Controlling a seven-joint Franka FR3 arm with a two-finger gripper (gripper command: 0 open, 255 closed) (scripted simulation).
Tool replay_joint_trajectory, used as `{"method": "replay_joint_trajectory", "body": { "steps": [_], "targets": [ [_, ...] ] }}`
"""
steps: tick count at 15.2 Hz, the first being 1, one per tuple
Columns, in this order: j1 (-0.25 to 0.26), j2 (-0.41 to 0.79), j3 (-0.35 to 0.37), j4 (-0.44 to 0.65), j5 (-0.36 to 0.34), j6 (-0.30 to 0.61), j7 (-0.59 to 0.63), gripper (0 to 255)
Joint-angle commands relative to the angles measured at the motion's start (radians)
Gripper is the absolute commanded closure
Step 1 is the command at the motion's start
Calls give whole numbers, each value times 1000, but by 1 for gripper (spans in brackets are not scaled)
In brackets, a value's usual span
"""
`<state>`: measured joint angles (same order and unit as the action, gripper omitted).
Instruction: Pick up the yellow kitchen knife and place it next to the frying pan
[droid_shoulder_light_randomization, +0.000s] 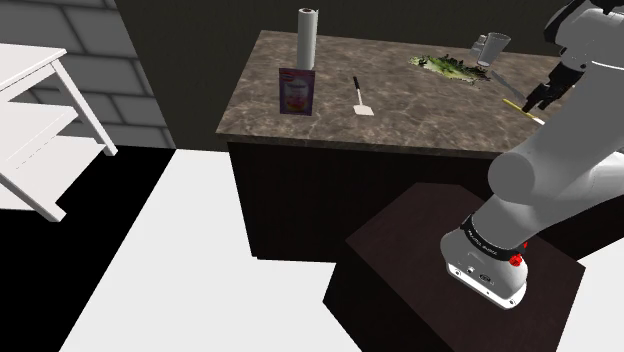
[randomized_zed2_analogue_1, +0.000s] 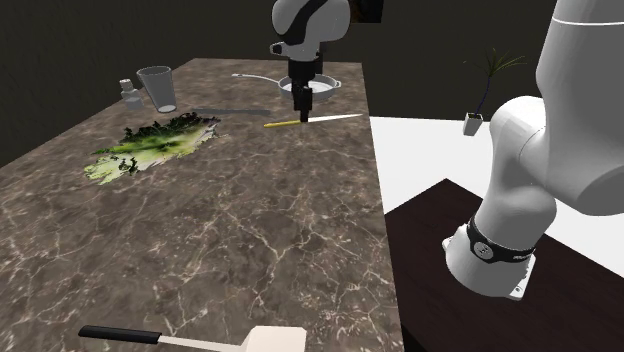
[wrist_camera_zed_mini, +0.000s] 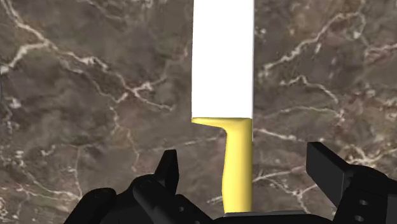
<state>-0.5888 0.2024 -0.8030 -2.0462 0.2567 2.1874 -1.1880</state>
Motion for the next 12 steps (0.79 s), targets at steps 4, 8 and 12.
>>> {"method": "replay_joint_trajectory", "body": {
  "steps": [4,8,12],
  "targets": [
    [17,-61,-20,46,-62,-84,42,0],
    [19,-75,-23,60,-77,-107,52,0],
    [19,-75,-23,60,-77,-107,51,0]
  ]
}}
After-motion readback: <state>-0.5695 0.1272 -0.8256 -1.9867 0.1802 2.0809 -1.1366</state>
